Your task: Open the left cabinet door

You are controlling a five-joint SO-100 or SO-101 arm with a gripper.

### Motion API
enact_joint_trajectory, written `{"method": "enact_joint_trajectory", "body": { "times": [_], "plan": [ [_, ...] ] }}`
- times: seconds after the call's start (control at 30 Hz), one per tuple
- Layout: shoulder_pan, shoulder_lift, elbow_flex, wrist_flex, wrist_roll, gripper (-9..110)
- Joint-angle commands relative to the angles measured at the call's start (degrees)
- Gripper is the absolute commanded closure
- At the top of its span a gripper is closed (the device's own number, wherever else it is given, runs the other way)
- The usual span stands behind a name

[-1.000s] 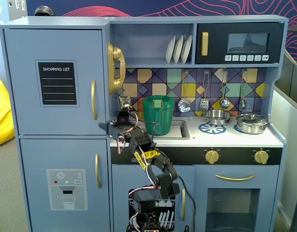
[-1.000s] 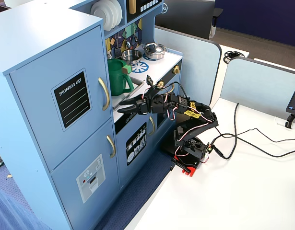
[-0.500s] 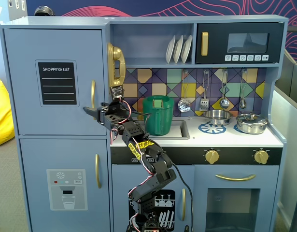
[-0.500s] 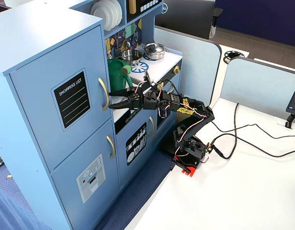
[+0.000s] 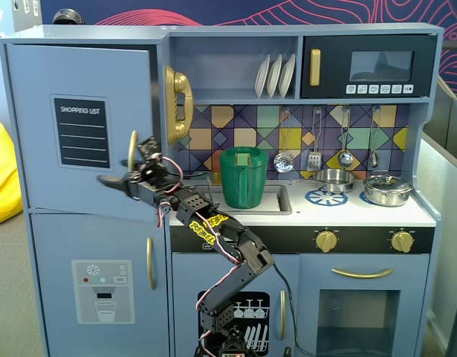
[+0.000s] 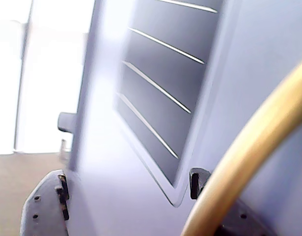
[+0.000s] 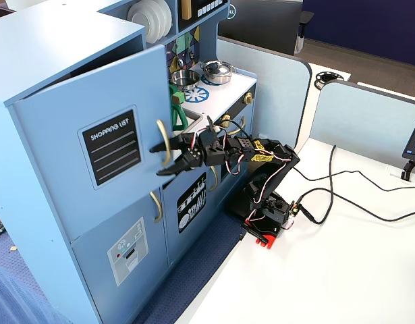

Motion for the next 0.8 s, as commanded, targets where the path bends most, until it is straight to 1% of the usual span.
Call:
{"method": "enact_joint_trajectory", "body": {
  "times": [0.0,0.17,0.4,0.57,0.77],
  "plan": [
    [-4.57,0.09,-4.92,0.09,-4.57,78],
    [-2.37,4.31,-3.78,3.52,-5.01,79],
    [3.16,14.94,-1.14,9.84,-5.45,80],
    [10.28,22.32,-1.14,18.37,-3.69,80],
    [19.95,24.79,-2.64,23.38,-0.70,81]
  ]
}}
